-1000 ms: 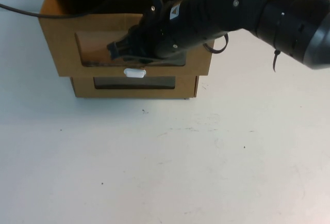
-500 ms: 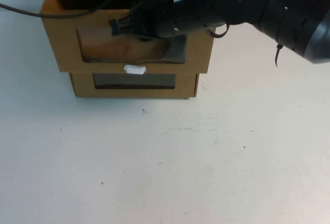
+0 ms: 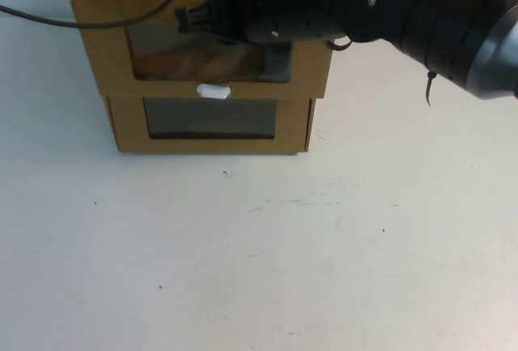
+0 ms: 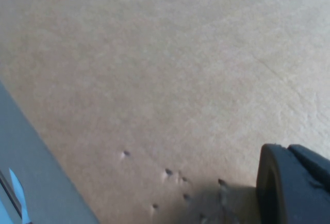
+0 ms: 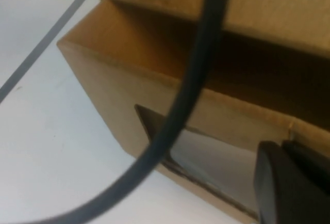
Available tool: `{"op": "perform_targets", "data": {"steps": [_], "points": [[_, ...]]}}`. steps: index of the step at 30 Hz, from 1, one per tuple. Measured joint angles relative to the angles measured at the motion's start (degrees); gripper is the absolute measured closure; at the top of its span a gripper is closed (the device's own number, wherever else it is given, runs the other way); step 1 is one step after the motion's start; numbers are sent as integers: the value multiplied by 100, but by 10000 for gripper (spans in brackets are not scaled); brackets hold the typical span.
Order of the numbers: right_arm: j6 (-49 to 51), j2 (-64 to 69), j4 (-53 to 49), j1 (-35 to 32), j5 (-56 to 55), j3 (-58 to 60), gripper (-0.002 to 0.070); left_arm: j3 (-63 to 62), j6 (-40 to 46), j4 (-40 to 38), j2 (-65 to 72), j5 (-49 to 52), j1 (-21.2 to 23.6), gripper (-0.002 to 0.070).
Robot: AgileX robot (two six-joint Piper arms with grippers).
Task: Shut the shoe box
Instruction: Close the shoe box with your right arm
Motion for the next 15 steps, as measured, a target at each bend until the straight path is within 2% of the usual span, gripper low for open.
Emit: {"op": "perform_targets", "data": {"steps": [15], "points": [[0,361,191,-200,-853,0,688,0,0,0,0,0,0,680]]}}
